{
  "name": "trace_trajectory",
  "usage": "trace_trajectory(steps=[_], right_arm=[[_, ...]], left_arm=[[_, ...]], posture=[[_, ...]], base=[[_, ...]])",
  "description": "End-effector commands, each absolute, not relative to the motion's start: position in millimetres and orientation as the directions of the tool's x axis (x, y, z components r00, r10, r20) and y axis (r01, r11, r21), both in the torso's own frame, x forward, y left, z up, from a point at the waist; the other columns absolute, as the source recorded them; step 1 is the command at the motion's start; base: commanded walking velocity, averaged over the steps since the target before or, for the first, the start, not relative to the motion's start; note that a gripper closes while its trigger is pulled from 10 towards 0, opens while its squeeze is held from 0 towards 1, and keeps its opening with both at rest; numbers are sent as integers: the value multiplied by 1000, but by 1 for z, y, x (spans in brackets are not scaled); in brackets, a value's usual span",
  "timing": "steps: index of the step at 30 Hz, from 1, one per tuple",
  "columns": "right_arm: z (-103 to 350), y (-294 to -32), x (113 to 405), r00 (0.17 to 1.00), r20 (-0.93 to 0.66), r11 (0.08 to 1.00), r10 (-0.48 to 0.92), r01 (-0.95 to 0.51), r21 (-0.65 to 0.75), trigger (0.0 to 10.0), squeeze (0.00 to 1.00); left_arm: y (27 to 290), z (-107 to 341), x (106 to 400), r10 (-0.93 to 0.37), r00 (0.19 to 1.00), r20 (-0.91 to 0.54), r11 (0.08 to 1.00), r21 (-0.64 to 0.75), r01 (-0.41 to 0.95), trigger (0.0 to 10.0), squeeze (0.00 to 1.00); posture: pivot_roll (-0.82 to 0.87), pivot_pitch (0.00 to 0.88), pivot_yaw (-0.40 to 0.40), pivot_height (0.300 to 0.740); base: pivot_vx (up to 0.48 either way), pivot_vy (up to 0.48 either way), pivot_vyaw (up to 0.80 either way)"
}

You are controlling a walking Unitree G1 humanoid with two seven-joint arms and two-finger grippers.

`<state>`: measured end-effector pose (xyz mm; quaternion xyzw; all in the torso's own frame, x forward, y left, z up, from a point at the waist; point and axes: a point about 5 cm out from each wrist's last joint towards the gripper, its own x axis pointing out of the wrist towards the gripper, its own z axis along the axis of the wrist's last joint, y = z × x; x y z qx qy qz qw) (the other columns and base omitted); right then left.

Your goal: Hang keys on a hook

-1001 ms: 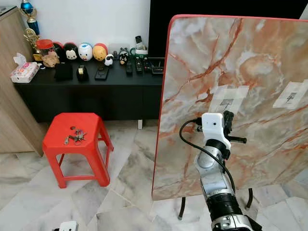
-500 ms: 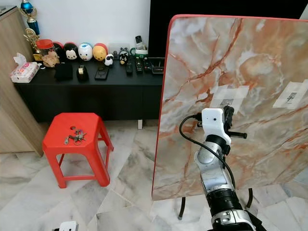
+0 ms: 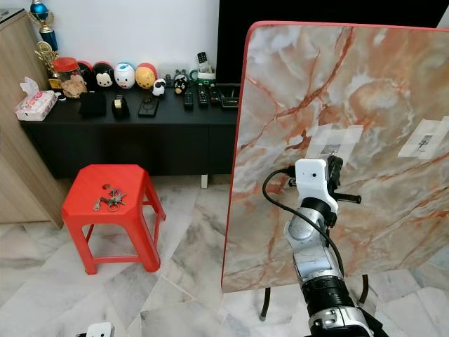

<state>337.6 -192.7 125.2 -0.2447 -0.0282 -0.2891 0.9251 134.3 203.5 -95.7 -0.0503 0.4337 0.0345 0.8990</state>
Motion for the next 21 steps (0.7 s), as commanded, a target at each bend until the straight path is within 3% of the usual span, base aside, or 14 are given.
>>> trace_trajectory(steps=[1, 21], right_arm=[[126, -195, 339, 830, 184, 711, -526, 548, -441, 10000, 0], [125, -197, 342, 830, 171, 707, -531, 546, -449, 10000, 0]], left_arm=[[193, -104, 118, -21, 563, -826, 992, -88, -92, 10000, 0], [194, -103, 118, -19, 563, -826, 992, -85, -92, 10000, 0]], posture=[[87, 0, -96, 740], [86, 0, -92, 740]], base=[[0, 0, 0], [0, 0, 0]])
